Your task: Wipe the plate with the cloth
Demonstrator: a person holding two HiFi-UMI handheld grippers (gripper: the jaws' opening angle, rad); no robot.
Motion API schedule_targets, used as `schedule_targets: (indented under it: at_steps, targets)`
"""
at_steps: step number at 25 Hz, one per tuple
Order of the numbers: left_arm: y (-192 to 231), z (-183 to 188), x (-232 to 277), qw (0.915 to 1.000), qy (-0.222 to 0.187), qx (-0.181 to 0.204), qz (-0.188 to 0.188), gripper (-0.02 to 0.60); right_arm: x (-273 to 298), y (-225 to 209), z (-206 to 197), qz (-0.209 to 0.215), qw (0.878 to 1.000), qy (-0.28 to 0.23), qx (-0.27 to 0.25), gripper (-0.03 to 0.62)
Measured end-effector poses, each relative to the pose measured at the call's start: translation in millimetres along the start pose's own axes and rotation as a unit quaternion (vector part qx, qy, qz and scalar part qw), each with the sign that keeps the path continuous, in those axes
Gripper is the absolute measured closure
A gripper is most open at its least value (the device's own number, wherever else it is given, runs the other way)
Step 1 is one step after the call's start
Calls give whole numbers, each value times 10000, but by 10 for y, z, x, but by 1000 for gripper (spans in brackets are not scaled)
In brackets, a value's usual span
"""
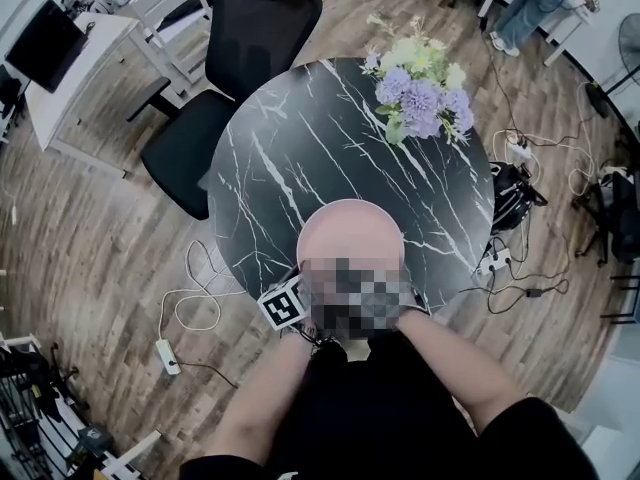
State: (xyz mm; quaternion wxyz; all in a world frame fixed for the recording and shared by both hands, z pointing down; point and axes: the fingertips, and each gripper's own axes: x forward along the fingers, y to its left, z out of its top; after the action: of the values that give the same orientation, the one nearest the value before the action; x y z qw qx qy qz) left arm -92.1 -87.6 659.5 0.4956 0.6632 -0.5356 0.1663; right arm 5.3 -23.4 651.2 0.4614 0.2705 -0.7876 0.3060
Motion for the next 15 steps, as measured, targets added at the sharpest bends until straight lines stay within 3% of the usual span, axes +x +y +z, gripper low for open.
schedule_targets:
  at_steps: [10, 15]
  targets:
    - [-27, -5, -1, 9994, 105, 328, -87, 543, -269, -688, -233, -1009, 9934, 226, -491, 484]
    - [-11, 45, -51, 9974, 148, 705, 7, 541, -308, -978, -166, -1566, 9839, 307, -800, 484]
